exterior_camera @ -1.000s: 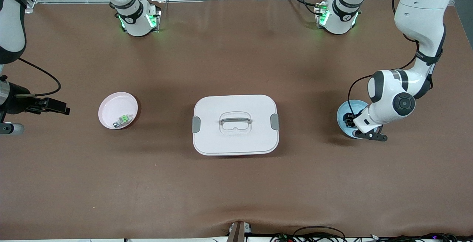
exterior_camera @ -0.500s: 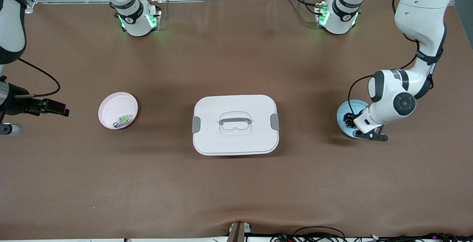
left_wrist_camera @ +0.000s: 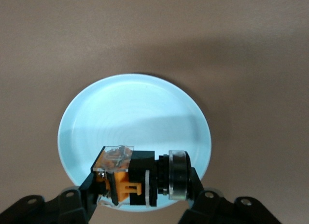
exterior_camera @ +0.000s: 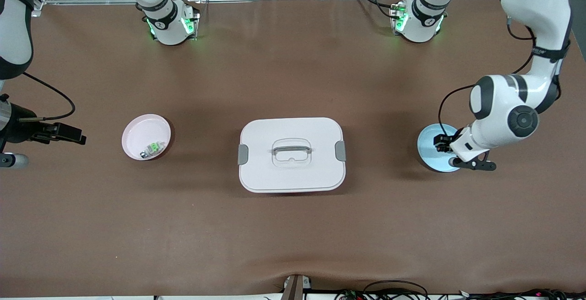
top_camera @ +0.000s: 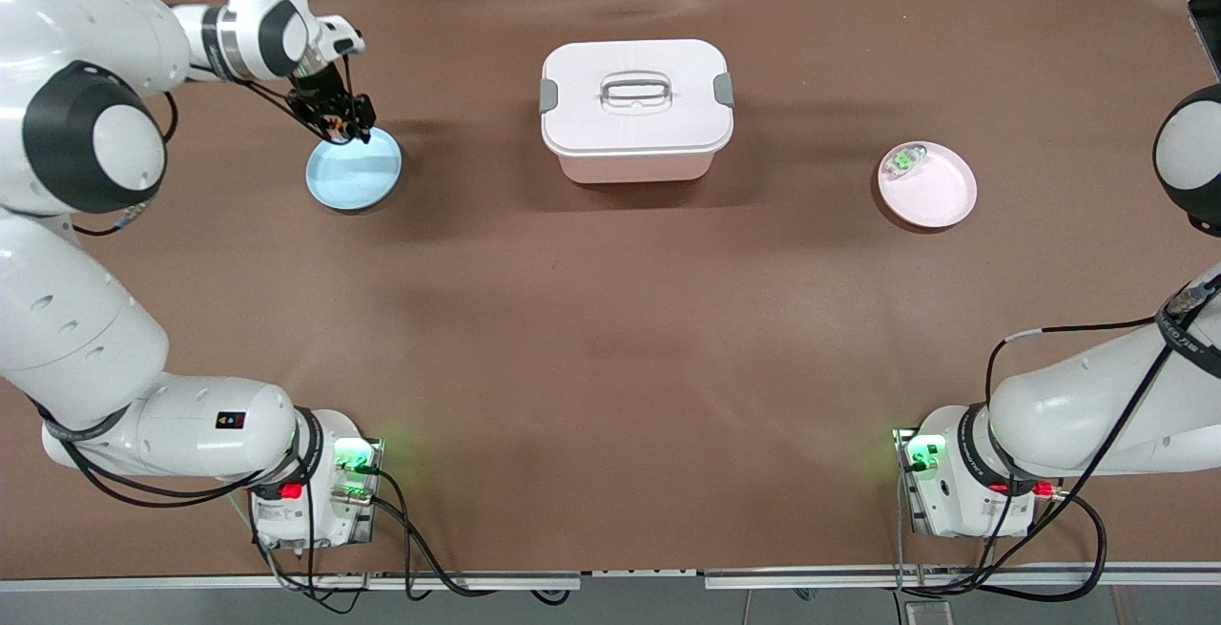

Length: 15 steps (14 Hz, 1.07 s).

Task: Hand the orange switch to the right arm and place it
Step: 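Lift the orange switch with the left gripper toward the box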

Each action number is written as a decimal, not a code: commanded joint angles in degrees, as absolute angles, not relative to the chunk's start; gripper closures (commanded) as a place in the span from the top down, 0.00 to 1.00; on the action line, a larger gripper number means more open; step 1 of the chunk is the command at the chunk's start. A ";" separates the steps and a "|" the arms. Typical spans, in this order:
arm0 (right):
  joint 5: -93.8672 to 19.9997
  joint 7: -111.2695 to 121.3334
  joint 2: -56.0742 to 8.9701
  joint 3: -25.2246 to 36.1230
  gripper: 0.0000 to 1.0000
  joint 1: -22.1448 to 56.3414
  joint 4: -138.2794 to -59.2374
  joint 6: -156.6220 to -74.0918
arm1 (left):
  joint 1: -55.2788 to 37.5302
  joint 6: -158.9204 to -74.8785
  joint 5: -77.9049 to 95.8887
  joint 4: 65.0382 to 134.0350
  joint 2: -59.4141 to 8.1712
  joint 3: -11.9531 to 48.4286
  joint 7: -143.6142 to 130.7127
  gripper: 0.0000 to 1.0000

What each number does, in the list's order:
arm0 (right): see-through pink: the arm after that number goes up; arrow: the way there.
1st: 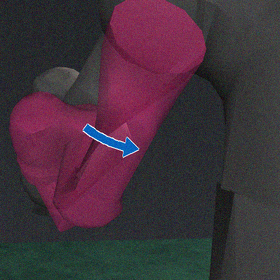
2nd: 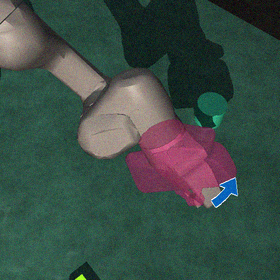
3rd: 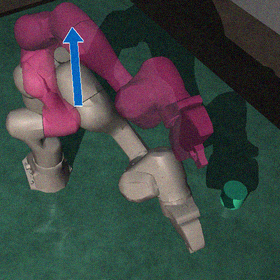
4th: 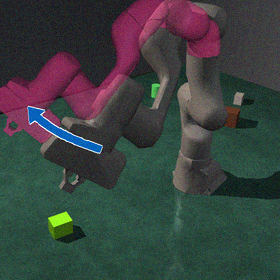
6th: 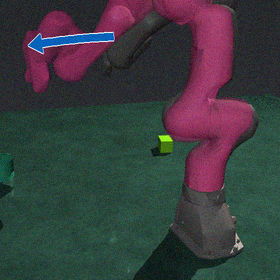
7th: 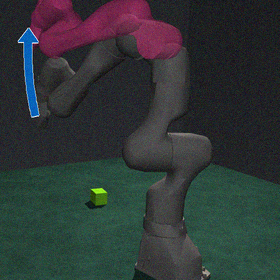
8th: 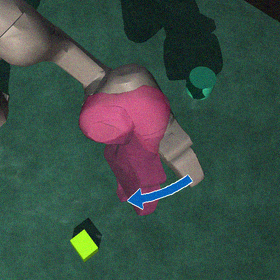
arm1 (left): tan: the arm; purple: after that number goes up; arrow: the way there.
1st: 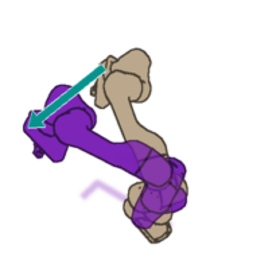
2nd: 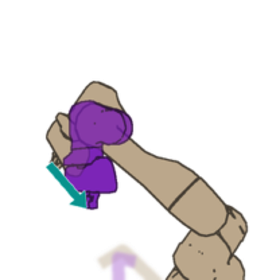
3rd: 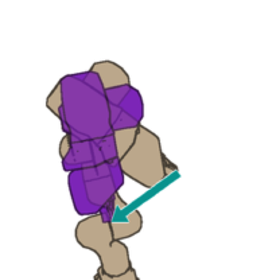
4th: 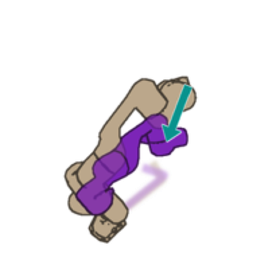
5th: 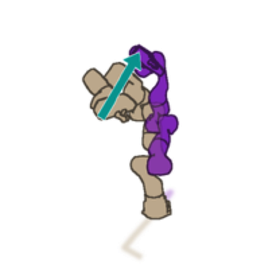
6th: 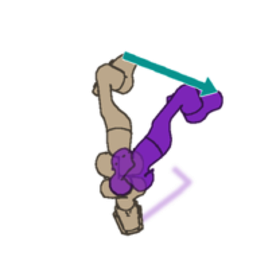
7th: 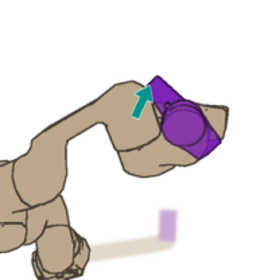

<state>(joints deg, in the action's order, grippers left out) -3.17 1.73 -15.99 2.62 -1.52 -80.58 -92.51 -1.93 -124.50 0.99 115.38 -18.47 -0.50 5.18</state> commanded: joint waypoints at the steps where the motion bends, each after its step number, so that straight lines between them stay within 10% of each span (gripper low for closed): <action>1: -3.60 1.49 -15.64 2.37 1.00 -1.58 -80.95 -91.67 | -2.20 -113.77 3.07 110.94 -15.12 0.00 0.99 0.09; 8: -3.69 1.67 -15.64 2.37 1.00 -1.67 -80.95 -91.58 | -2.11 -91.42 11.32 93.62 -14.24 5.18 -16.67 0.09; 15: -3.60 1.76 -15.64 2.37 1.00 -1.05 -80.42 -91.76 | -2.20 -90.79 24.85 91.06 -9.85 10.01 -38.11 0.10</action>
<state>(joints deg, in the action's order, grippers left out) -3.19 1.76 -15.99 2.54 -1.28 -80.65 -91.85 -2.37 -91.91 21.48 91.13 -12.14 8.53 -32.47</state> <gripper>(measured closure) 0.000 0.278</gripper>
